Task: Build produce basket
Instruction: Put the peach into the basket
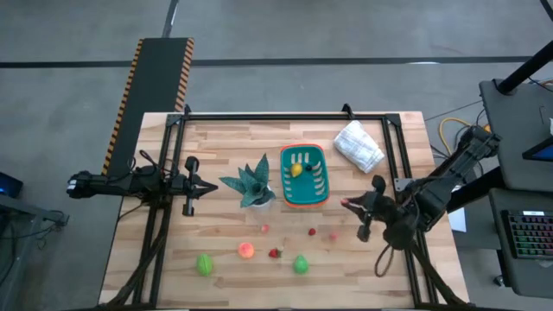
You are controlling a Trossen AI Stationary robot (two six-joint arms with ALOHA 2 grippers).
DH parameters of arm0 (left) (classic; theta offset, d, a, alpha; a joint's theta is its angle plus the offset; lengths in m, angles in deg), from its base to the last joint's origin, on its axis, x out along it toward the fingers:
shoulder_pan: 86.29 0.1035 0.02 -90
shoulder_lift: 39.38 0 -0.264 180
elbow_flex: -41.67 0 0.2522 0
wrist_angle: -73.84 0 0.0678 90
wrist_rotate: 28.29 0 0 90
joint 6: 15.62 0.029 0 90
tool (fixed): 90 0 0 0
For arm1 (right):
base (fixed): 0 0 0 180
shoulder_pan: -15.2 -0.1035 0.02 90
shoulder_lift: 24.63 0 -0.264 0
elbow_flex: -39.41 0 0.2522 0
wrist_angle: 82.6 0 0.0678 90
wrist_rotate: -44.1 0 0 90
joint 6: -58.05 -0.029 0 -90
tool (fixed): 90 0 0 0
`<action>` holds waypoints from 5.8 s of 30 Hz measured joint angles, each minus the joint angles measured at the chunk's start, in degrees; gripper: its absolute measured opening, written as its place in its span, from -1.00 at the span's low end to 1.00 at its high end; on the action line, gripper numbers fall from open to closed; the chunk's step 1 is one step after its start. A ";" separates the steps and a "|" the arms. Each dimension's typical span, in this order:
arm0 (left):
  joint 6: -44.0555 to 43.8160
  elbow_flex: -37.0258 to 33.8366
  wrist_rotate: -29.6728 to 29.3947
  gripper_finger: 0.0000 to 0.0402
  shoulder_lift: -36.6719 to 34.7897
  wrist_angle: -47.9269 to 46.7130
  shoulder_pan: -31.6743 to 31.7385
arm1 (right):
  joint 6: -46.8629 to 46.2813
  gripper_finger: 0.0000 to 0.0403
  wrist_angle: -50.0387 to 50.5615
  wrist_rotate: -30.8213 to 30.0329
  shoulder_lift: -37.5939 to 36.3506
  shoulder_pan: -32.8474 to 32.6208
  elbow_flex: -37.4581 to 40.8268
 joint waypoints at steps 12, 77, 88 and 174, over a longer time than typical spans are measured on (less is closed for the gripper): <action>0.00 0.00 0.02 -1.00 -0.02 0.00 -0.01 | 34.01 -0.81 -21.26 26.43 -2.72 -0.02 0.37; 0.00 0.00 0.01 -1.00 -0.01 -0.02 0.00 | 39.27 -0.81 -41.61 12.61 7.98 21.98 6.63; 0.00 0.00 0.01 -1.00 0.00 -0.01 0.00 | 34.84 -0.81 -37.98 19.73 7.98 31.20 6.65; 0.00 0.02 0.00 -1.00 0.02 -0.01 0.01 | 23.43 -0.81 -4.52 30.07 35.17 53.73 -15.95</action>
